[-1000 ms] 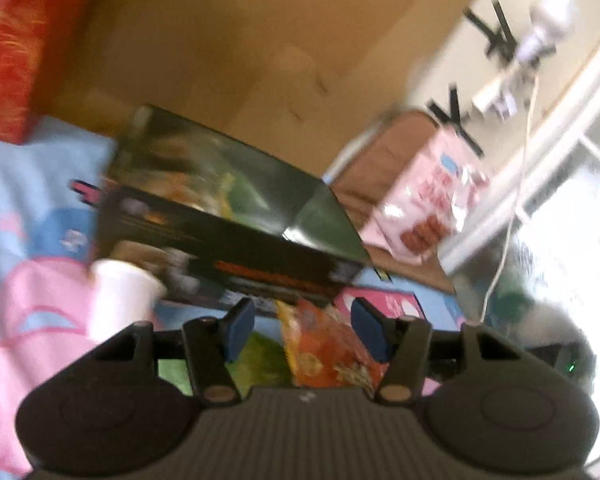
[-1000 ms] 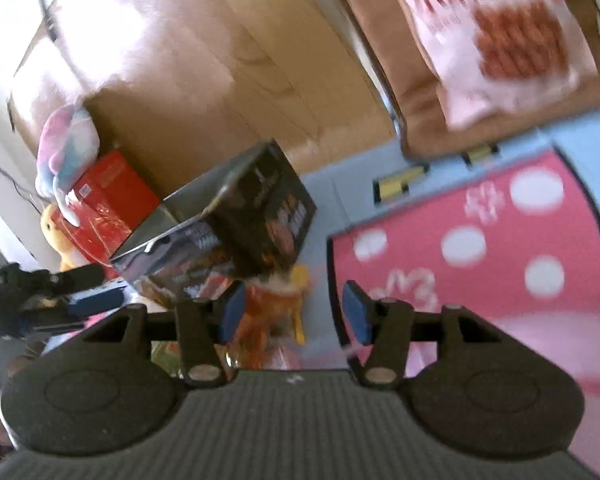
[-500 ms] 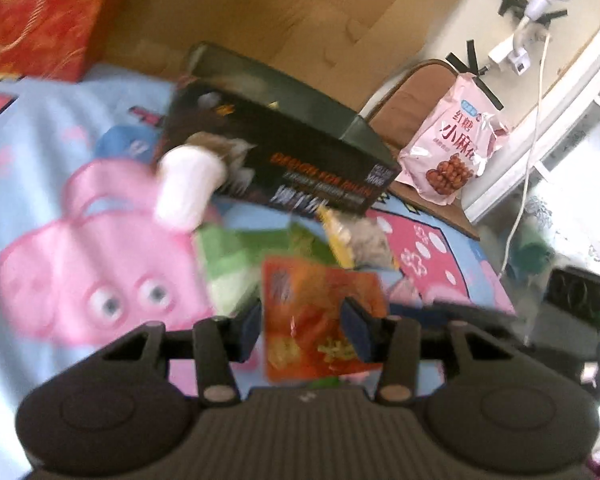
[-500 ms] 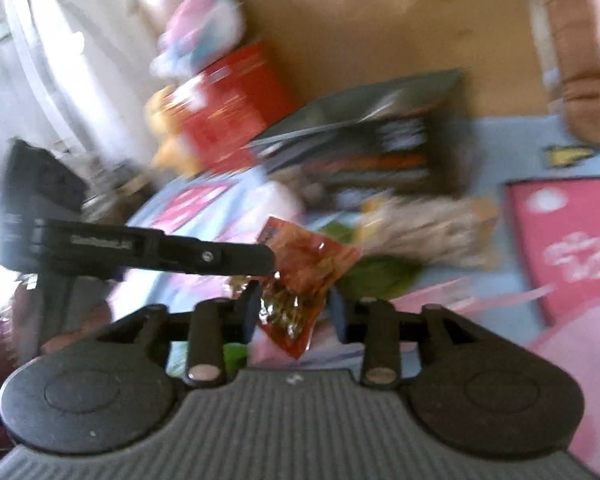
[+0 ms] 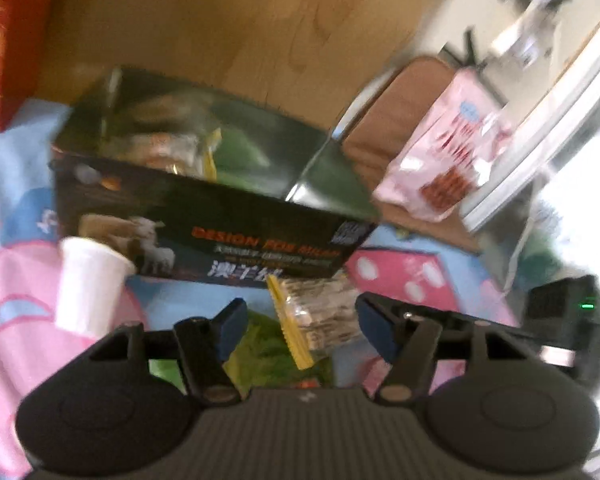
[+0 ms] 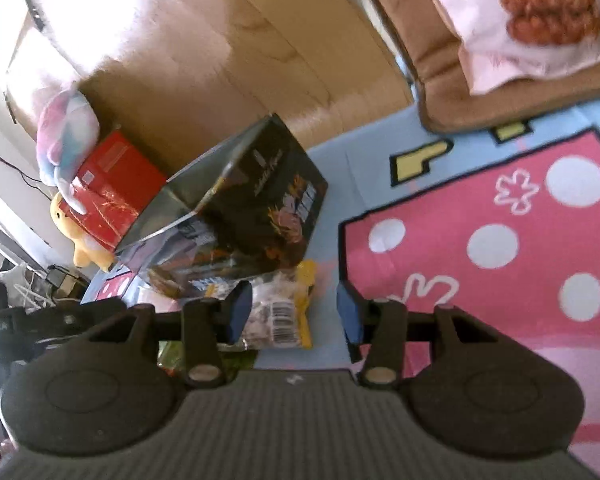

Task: Organize snacks

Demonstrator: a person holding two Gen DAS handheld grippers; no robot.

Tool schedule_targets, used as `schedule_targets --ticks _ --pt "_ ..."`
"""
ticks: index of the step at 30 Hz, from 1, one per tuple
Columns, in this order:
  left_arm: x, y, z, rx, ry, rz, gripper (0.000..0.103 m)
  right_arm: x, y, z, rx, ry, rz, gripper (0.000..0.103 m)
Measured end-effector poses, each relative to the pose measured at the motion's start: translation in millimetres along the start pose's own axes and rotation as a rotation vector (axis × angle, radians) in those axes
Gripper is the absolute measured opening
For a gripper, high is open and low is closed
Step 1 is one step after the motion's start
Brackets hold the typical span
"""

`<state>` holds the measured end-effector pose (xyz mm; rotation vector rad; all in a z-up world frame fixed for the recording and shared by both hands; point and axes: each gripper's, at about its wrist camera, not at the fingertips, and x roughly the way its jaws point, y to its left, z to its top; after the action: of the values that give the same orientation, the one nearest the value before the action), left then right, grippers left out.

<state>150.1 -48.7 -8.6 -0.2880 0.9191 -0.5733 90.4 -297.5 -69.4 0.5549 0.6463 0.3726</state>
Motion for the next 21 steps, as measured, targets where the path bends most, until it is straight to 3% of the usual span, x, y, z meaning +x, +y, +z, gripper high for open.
schedule_targets --ticks 3,5,7,10,16,21 --pt "17.6 -4.0 -6.4 0.004 0.036 -0.016 0.056 6.0 6.1 -5.4 -0.026 0.002 0.037 0.048" --pt "16.0 -11.3 -15.2 0.043 0.012 0.010 0.054 10.8 9.2 -7.3 -0.048 0.050 0.077 0.034" --pt "9.7 -12.0 -21.3 0.052 0.001 0.017 0.041 8.1 15.4 -11.5 -0.091 0.036 0.063 0.031" --pt "-11.2 -5.2 -26.4 0.014 -0.014 -0.033 0.039 2.8 21.4 -11.9 -0.107 0.032 0.104 0.030" --pt "-65.1 -7.0 -25.4 0.036 -0.142 -0.108 0.039 -24.4 63.4 -17.2 -0.265 -0.049 0.187 0.030" --pt "-74.8 -17.6 12.2 0.086 -0.257 -0.063 0.040 -24.1 90.4 7.7 -0.309 -0.161 0.186 0.030"
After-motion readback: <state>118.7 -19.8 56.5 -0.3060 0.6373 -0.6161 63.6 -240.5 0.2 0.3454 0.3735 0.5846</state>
